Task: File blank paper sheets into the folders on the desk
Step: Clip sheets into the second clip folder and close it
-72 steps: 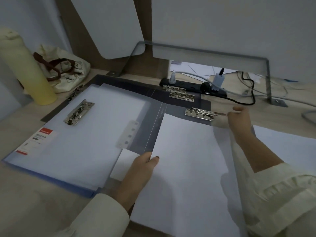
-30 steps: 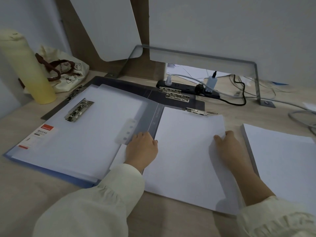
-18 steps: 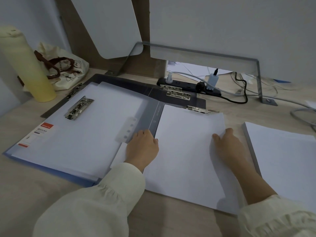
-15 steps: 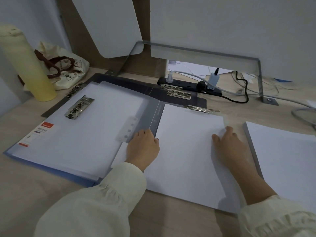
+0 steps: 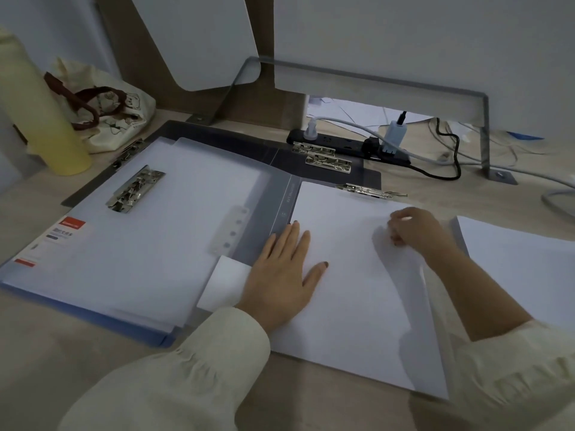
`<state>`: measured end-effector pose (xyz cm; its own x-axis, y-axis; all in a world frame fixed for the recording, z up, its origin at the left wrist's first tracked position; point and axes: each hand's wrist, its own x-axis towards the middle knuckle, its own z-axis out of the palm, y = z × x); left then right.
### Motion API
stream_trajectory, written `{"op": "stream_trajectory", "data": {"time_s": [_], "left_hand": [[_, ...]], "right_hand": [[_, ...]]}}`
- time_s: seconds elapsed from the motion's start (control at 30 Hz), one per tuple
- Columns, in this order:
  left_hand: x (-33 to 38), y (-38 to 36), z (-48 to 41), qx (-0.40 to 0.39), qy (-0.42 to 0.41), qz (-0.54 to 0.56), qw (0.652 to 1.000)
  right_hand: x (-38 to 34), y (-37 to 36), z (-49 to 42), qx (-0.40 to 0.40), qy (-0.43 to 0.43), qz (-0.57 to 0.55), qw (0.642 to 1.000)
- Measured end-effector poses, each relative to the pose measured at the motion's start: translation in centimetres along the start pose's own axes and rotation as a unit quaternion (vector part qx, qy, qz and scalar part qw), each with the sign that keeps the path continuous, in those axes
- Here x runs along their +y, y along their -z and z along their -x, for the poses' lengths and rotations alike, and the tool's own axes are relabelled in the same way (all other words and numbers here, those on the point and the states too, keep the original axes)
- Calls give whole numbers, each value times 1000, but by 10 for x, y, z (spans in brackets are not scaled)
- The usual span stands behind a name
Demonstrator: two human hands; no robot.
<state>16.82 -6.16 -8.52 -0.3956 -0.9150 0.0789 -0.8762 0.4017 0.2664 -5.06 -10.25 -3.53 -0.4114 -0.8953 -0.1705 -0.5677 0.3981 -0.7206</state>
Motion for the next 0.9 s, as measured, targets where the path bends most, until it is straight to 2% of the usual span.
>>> {"op": "stream_trajectory", "data": {"time_s": [0.03, 0.1, 0.17, 0.2, 0.3, 0.37, 0.47, 0.6, 0.8, 0.9], "left_hand": [[0, -2, 0, -11, 5, -10, 1000], [0, -4, -1, -2, 13, -25, 1000], [-1, -3, 1, 21, 8, -58, 998], [-2, -4, 1, 27, 11, -57, 998], [-5, -11, 4, 41, -1, -33, 999], [-5, -13, 4, 70, -11, -28, 997], [-7, -16, 3, 83, -16, -22, 996], [-7, -17, 2, 91, -18, -12, 996], [-7, -17, 1, 65, -8, -17, 998], [-6, -16, 1, 60, -1, -19, 998]], "right_hand": [[-6, 1, -5, -12, -44, -134, 990], [-13, 4, -18, -19, -102, -334, 937], [-18, 4, -30, -24, -114, -411, 904], [-20, 1, -33, -22, -101, -409, 907], [-29, -10, -38, 12, 7, -308, 951], [-38, -24, -35, -9, 85, -239, 967], [-44, -43, -36, -3, 154, -54, 987], [-41, -56, -39, 37, 205, 129, 970], [-22, -77, -36, 57, 280, 211, 935], [-20, -83, -38, 63, 268, 255, 927]]}}
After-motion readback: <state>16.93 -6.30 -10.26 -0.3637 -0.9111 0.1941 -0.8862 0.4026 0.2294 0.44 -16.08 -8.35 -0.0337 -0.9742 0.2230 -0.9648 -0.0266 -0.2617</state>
